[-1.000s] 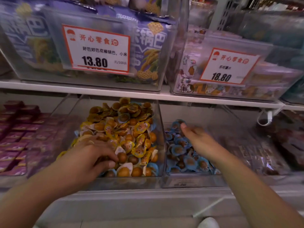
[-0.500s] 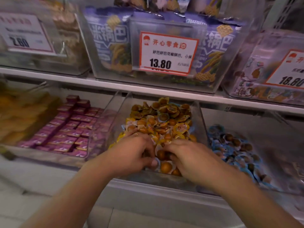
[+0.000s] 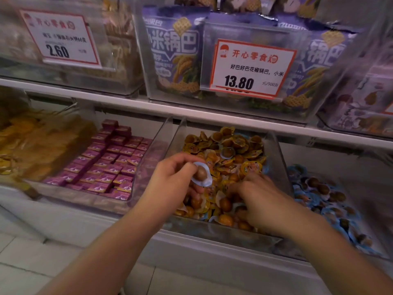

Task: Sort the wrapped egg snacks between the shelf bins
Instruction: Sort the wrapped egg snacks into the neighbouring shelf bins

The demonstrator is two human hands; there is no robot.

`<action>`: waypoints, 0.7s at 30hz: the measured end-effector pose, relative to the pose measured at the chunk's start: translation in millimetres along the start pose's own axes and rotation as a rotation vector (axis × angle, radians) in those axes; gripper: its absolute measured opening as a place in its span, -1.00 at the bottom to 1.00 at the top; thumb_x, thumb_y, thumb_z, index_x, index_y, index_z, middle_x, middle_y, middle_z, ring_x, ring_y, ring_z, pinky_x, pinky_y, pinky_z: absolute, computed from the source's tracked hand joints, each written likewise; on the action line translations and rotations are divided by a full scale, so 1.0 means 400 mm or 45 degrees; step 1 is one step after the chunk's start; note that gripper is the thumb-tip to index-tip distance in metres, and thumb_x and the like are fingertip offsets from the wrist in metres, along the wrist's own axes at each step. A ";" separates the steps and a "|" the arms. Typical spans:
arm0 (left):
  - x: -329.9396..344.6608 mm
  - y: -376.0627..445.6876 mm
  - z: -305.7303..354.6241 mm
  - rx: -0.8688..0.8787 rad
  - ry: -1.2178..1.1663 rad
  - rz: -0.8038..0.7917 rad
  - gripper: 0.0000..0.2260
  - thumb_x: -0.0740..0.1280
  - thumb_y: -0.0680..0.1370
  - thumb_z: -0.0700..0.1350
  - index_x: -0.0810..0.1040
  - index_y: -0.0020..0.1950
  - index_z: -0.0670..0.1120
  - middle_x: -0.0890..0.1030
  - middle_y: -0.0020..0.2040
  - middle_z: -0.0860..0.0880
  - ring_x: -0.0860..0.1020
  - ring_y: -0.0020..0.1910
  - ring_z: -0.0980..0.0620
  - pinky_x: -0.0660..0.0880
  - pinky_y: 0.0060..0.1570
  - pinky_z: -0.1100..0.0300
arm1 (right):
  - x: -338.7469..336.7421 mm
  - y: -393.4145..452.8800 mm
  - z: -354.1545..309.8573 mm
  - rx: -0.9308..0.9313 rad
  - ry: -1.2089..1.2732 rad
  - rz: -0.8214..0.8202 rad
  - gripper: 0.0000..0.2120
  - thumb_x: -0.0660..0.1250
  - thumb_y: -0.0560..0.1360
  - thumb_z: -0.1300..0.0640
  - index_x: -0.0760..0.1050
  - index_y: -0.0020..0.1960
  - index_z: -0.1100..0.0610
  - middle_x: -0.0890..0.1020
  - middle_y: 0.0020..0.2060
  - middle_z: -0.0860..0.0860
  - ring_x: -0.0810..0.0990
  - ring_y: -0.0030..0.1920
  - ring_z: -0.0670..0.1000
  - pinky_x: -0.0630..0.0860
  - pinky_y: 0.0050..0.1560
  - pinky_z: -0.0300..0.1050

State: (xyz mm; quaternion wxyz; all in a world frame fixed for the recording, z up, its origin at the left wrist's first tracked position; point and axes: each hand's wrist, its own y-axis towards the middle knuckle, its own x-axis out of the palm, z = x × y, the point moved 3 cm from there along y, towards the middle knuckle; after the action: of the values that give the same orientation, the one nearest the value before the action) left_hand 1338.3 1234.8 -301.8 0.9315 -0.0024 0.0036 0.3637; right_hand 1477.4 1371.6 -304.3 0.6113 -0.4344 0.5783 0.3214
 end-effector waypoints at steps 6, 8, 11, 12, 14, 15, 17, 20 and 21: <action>0.027 -0.003 -0.014 -0.213 -0.255 -0.042 -0.79 0.18 0.62 -0.24 0.63 0.02 -0.19 0.67 -0.24 -0.17 0.58 -0.38 -0.09 0.43 -0.49 0.15 | -0.042 -0.020 0.015 -0.089 0.298 0.460 -0.75 0.44 0.49 0.10 0.59 0.15 -0.10 0.56 0.06 -0.17 0.44 0.19 -0.08 0.42 0.21 -0.07; 0.035 -0.004 -0.015 -0.238 -0.319 -0.079 -0.82 0.25 0.63 -0.15 0.61 0.08 -0.18 0.68 -0.17 -0.17 0.59 -0.33 -0.09 0.40 -0.47 0.15 | -0.053 -0.032 0.015 -0.048 0.796 0.702 -0.76 0.53 0.42 0.12 0.63 0.02 -0.13 0.63 -0.09 -0.21 0.56 0.01 -0.17 0.51 0.00 -0.28; 0.058 -0.010 -0.016 -0.231 -0.245 -0.272 -0.64 0.36 0.53 0.14 0.59 0.18 -0.09 0.69 -0.06 -0.12 0.61 -0.21 -0.04 0.40 -0.40 0.15 | -0.042 -0.029 -0.028 -0.108 1.398 0.750 -0.73 0.57 0.37 0.16 0.63 -0.03 -0.13 0.69 -0.17 -0.15 0.66 -0.16 -0.12 0.57 -0.18 -0.32; 0.067 -0.014 -0.014 -0.219 -0.210 -0.336 -0.57 0.38 0.47 0.19 0.59 0.20 -0.06 0.68 -0.05 -0.10 0.61 -0.20 0.00 0.41 -0.39 0.16 | -0.032 -0.024 -0.045 -0.143 1.450 0.751 -0.73 0.56 0.39 0.18 0.63 -0.02 -0.12 0.70 -0.17 -0.13 0.67 -0.17 -0.09 0.60 -0.18 -0.26; 0.075 -0.019 -0.010 -0.220 -0.210 -0.375 -0.55 0.40 0.42 0.15 0.59 0.21 -0.06 0.66 -0.10 -0.07 0.59 -0.24 0.04 0.40 -0.40 0.19 | -0.014 -0.014 -0.061 -0.135 1.436 0.770 -0.74 0.53 0.42 0.17 0.62 0.02 -0.11 0.69 -0.15 -0.11 0.68 -0.14 -0.05 0.64 -0.14 -0.13; 0.075 -0.020 -0.009 -0.240 -0.262 -0.359 -0.59 0.40 0.44 0.08 0.59 0.21 -0.10 0.65 -0.12 -0.08 0.58 -0.27 0.04 0.39 -0.43 0.21 | -0.007 -0.012 -0.056 -0.119 1.422 0.793 -0.77 0.51 0.44 0.12 0.61 0.05 -0.11 0.69 -0.12 -0.12 0.68 -0.11 -0.04 0.65 -0.10 -0.10; 0.068 -0.017 -0.008 -0.301 -0.398 -0.295 -0.72 0.37 0.52 -0.09 0.58 0.18 -0.19 0.63 -0.19 -0.10 0.53 -0.33 0.04 0.38 -0.48 0.25 | 0.003 -0.015 -0.038 -0.101 1.410 0.878 -0.86 0.41 0.53 -0.02 0.60 0.08 -0.09 0.69 -0.09 -0.14 0.68 -0.06 -0.09 0.63 -0.06 -0.15; 0.050 -0.007 -0.008 -0.311 -0.460 -0.176 -0.88 0.30 0.58 -0.30 0.61 0.05 -0.24 0.62 -0.26 -0.10 0.51 -0.38 0.06 0.43 -0.46 0.27 | 0.014 -0.019 -0.026 -0.048 1.404 0.937 -0.81 0.25 0.63 -0.06 0.62 0.06 -0.05 0.70 -0.10 -0.14 0.67 -0.05 -0.14 0.60 -0.07 -0.23; 0.041 -0.002 -0.006 -0.275 -0.456 -0.134 -0.88 0.29 0.58 -0.33 0.62 0.02 -0.24 0.63 -0.27 -0.10 0.50 -0.39 0.06 0.45 -0.45 0.27 | 0.014 -0.018 -0.024 -0.036 1.356 0.911 -0.83 0.26 0.62 -0.03 0.62 0.05 -0.07 0.69 -0.11 -0.16 0.66 -0.05 -0.16 0.58 -0.07 -0.27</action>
State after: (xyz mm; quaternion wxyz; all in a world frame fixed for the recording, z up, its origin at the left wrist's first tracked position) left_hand 1351.1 1245.4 -304.3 0.9292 -0.0378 -0.2013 0.3075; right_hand 1480.4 1359.3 -308.3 0.0897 -0.3227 0.9076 0.2533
